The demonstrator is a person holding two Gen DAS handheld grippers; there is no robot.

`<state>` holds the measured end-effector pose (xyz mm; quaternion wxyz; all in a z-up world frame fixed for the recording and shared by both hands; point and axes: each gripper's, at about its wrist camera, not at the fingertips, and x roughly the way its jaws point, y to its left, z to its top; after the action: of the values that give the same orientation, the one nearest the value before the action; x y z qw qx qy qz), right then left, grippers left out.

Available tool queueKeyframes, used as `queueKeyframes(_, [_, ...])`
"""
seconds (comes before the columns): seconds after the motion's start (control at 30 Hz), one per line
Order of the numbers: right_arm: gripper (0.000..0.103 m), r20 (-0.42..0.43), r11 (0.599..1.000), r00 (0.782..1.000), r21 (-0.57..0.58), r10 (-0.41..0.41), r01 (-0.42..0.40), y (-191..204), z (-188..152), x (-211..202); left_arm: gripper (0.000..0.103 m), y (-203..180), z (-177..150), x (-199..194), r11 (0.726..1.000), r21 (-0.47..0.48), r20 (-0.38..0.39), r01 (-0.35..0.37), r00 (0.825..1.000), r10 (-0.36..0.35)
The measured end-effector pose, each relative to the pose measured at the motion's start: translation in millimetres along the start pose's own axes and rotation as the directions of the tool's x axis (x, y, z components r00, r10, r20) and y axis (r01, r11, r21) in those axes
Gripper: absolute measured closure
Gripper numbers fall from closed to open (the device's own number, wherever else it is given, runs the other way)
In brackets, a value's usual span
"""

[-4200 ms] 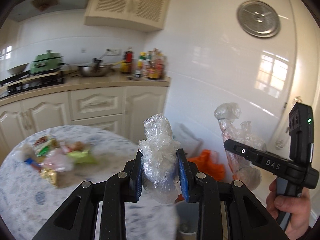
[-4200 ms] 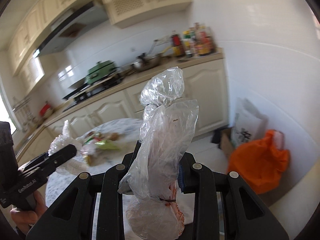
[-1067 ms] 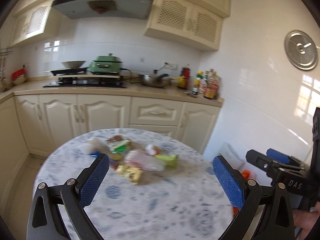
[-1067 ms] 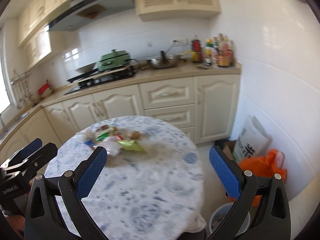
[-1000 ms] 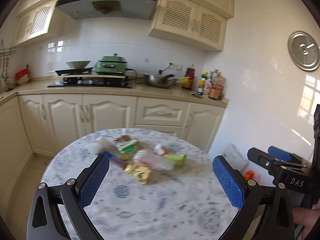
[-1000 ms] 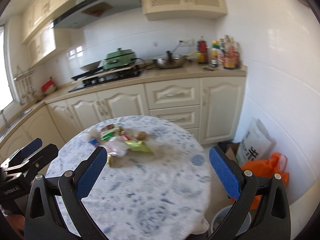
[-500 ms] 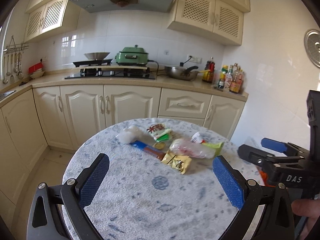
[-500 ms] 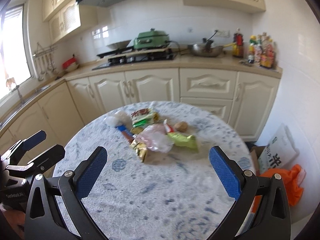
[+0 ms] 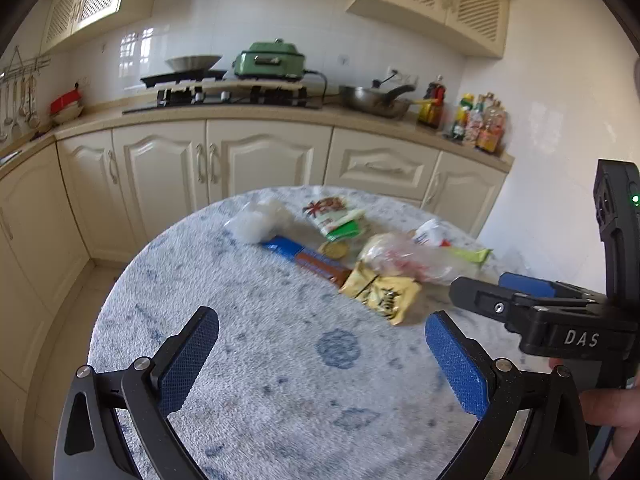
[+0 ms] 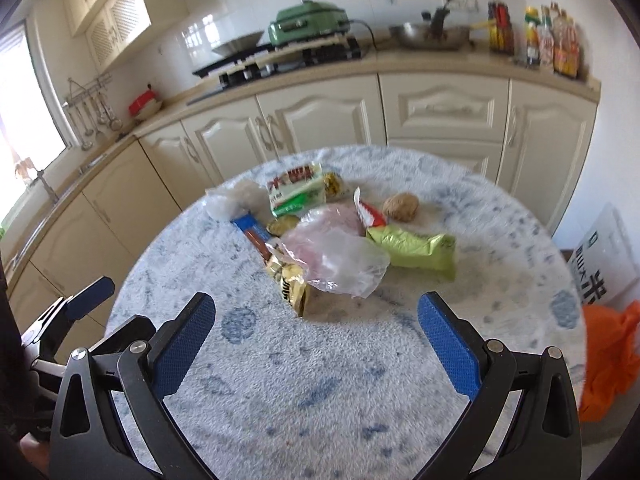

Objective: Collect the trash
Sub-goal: 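Grasp the gold snack packet with the right tool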

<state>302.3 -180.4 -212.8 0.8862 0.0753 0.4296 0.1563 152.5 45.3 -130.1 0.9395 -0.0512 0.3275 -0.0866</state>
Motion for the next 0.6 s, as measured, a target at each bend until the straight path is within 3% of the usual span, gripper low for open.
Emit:
queueKeyframes(0.27, [0.019,-0.076,0.999,0.997,-0.019,0.024,-0.026,19,4,63,0.001,29,1,37,0.998,-0.031,-0.055,-0.057,0.997,0.055])
queueKeyframes(0.37, [0.033,-0.090,0.999,0.996,-0.042,0.002,-0.006,30,7,81,0.001,37,4,48,0.997,-0.034,-0.075,-0.073,0.995,0.070])
queueKeyframes(0.47, [0.056,-0.093,0.998,0.995,-0.062,-0.028,0.023,35,9,96,0.001,42,7,60,0.996,-0.038,-0.094,-0.076,0.993,0.072])
queueKeyframes(0.5, [0.069,-0.103,0.997,0.994,-0.068,-0.043,0.036,35,9,100,0.001,43,8,64,0.996,-0.039,-0.100,-0.078,0.992,0.073])
queueKeyframes(0.6, [0.071,-0.090,0.995,0.995,-0.093,-0.042,0.034,34,6,101,0.001,43,16,74,0.996,-0.034,-0.102,-0.077,0.992,0.073])
